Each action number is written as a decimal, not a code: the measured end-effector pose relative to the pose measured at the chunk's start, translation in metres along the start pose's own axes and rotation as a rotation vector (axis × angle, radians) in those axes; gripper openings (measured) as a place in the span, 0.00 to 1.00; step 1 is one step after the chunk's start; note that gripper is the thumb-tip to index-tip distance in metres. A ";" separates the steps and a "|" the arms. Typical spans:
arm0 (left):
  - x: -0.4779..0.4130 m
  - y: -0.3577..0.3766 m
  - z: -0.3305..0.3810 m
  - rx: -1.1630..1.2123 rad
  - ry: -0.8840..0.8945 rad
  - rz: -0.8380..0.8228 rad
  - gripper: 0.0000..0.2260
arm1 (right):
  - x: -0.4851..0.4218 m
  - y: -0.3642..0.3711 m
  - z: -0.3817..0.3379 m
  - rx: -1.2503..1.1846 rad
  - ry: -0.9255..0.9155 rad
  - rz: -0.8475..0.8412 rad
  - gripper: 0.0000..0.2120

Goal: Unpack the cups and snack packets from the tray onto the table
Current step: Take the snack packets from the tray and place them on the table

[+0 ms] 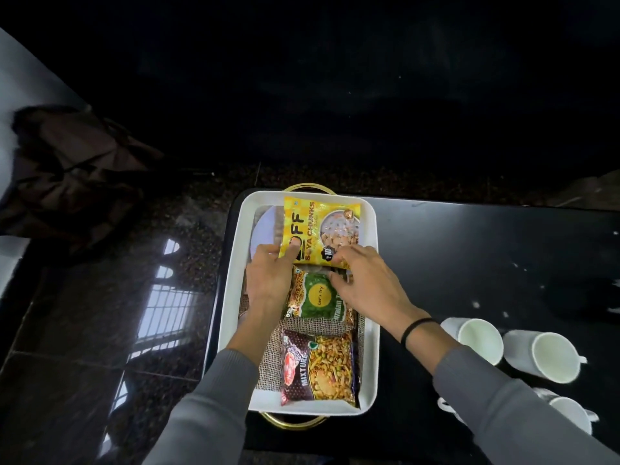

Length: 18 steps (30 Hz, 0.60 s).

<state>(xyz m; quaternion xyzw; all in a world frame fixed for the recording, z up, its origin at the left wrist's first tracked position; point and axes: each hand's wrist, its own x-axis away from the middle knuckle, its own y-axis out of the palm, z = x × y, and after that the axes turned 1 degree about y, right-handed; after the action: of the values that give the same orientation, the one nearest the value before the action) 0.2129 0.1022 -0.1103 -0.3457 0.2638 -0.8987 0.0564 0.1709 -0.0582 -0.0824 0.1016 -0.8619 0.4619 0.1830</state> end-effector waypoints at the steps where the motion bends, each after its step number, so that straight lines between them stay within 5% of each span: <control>1: -0.002 0.001 -0.001 0.001 -0.008 -0.019 0.21 | -0.002 0.001 0.000 -0.004 0.002 -0.005 0.13; 12: 0.001 0.006 0.000 0.436 0.130 -0.232 0.12 | -0.017 -0.006 0.004 -0.063 0.003 0.027 0.13; 18: 0.014 0.005 0.015 0.389 0.423 -0.153 0.10 | -0.025 -0.016 0.014 -0.136 -0.025 0.201 0.30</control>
<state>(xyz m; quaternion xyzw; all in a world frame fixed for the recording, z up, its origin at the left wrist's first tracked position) 0.2121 0.0872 -0.0951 -0.1522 0.0656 -0.9862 -0.0024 0.1961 -0.0786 -0.0872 0.0079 -0.8993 0.4171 0.1315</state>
